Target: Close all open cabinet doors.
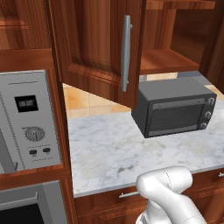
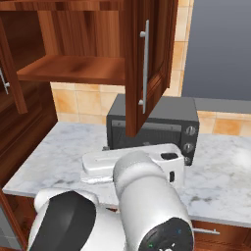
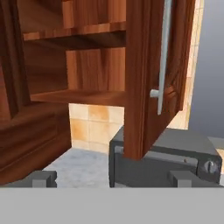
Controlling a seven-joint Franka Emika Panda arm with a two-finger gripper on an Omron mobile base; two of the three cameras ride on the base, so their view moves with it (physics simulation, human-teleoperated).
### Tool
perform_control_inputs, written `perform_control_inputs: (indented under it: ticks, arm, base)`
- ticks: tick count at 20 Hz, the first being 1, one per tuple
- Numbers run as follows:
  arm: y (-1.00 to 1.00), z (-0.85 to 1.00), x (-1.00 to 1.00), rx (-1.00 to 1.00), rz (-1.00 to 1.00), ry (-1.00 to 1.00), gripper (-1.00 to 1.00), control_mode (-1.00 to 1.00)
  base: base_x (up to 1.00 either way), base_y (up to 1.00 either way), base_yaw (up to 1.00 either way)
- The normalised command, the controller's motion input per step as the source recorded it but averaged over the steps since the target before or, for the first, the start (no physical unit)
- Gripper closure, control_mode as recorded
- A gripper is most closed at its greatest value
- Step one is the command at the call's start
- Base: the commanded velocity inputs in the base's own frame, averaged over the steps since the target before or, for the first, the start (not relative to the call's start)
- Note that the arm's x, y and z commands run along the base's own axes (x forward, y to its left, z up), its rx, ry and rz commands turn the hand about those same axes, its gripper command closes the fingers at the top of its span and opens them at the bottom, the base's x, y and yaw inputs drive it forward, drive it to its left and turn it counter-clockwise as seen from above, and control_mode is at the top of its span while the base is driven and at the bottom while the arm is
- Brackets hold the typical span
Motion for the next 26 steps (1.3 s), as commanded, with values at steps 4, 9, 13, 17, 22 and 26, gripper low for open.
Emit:
perform_control_inputs:
  ticks: [4,9,13,17,22,26]
  arm:
    - [-0.57,0.01,0.56,0.07,0.27,-0.17,-1.00,-1.00]
    - [-0.36,0.00,0.79,0.07,0.27,-0.04,-1.00,-1.00]
    - [-0.25,-0.14,1.00,0.09,0.19,0.00,-1.00,-1.00]
    - [-0.26,-0.27,0.88,0.09,0.19,0.00,-1.00,-1.00]
    - [-0.13,-0.33,0.67,0.06,0.20,0.00,-1.00,-1.00]
    - [0.05,-0.06,0.24,0.02,0.10,-0.01,-1.00,-1.00]
  base:
    - [0.00,0.00,0.00]
    - [0.00,0.00,0.00]
    - [0.00,0.00,0.00]
    - [0.00,0.00,0.00]
    - [0.00,0.00,0.00]
    - [0.00,0.00,0.00]
